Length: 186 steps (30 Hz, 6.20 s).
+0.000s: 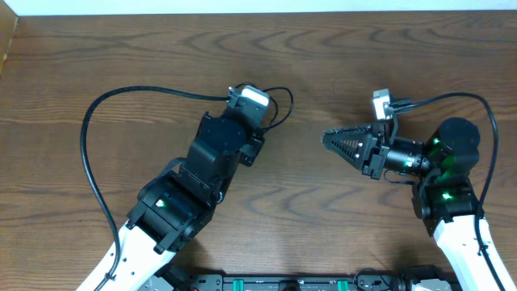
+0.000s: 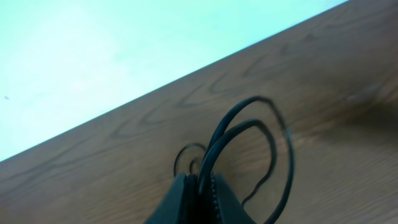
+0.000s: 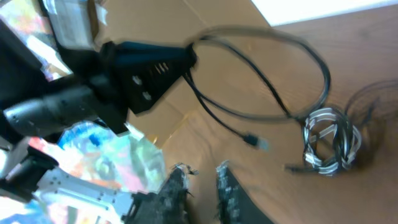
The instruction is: Untangle cables
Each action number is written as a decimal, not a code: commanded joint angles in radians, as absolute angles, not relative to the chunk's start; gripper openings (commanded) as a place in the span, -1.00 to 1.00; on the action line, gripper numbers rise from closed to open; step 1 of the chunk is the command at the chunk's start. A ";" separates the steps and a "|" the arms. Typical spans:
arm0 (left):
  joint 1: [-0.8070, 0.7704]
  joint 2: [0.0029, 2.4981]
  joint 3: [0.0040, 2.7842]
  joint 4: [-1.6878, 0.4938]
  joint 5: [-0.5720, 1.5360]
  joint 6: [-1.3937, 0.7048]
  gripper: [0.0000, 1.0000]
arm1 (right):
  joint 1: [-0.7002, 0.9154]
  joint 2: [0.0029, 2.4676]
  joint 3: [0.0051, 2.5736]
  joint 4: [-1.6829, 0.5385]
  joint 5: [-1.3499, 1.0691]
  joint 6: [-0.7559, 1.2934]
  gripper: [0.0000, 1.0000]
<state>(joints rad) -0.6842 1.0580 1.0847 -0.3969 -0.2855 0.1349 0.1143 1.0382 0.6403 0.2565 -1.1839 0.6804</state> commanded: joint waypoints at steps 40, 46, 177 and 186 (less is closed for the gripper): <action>-0.612 1.193 1.084 -0.556 -0.498 0.140 0.70 | 0.110 1.085 0.652 0.003 -1.067 0.533 -0.06; -0.525 1.303 1.084 -0.563 -0.498 0.140 0.70 | 0.110 1.085 0.652 -0.025 -1.068 0.533 -0.02; -0.326 1.779 1.051 -0.385 0.202 0.310 -0.85 | 0.110 1.085 0.652 -0.065 -1.012 0.533 0.36; -0.326 1.639 1.052 -0.383 0.237 0.318 -0.85 | 0.110 1.085 0.652 -0.072 -1.012 0.533 0.37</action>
<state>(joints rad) -0.3283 1.7397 1.0607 -0.3847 0.2058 0.3080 0.1143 1.0855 0.6407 -0.0708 -1.0126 0.5468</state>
